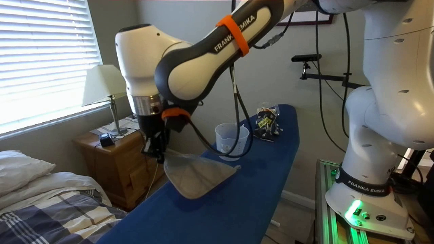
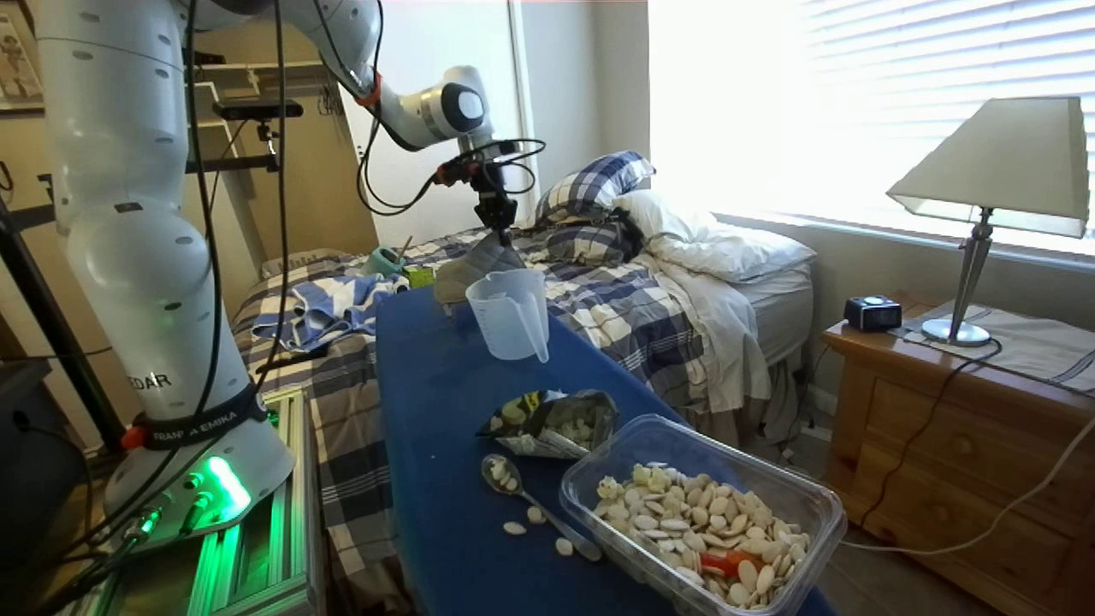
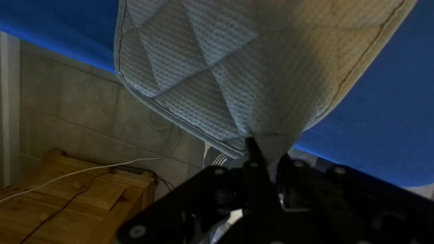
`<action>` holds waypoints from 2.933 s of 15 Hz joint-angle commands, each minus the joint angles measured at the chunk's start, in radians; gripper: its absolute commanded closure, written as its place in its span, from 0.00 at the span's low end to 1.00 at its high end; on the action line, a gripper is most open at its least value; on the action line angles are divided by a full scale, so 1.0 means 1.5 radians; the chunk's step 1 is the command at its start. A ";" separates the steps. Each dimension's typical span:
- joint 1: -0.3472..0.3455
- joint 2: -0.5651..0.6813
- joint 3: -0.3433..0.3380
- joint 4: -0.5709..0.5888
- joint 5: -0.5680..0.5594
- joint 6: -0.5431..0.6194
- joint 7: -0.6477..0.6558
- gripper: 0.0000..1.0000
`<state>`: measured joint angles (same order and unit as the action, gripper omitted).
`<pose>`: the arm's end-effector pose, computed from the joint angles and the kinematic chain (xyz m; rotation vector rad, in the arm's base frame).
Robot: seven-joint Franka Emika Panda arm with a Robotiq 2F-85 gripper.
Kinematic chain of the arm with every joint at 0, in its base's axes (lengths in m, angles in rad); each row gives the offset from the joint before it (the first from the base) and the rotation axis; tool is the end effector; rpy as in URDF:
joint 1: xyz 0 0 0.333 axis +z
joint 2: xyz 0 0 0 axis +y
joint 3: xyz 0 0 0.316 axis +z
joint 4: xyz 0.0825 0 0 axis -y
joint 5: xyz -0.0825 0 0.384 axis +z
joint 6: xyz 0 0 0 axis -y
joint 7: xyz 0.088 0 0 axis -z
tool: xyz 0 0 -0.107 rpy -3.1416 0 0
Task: Put the grey potholder on the plastic jar
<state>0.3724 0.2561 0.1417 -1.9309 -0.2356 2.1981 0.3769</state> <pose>0.5375 0.2899 0.3592 2.9779 0.4038 0.1223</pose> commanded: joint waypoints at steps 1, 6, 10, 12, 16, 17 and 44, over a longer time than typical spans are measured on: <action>-0.009 -0.061 0.008 0.001 -0.036 -0.060 -0.011 0.97; -0.013 -0.103 0.023 0.033 -0.101 -0.134 -0.018 0.97; -0.021 -0.123 0.034 0.043 -0.126 -0.191 -0.039 0.97; -0.031 -0.134 0.034 0.033 -0.121 -0.212 -0.051 0.97; -0.054 -0.156 0.029 0.005 -0.114 -0.239 -0.079 0.97; -0.060 -0.161 0.028 -0.005 -0.114 -0.240 -0.088 0.97; -0.156 -0.272 0.018 -0.278 -0.235 0.045 -0.058 0.97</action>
<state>0.1548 -0.1084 0.1696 -2.2942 -0.5550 2.2107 0.2662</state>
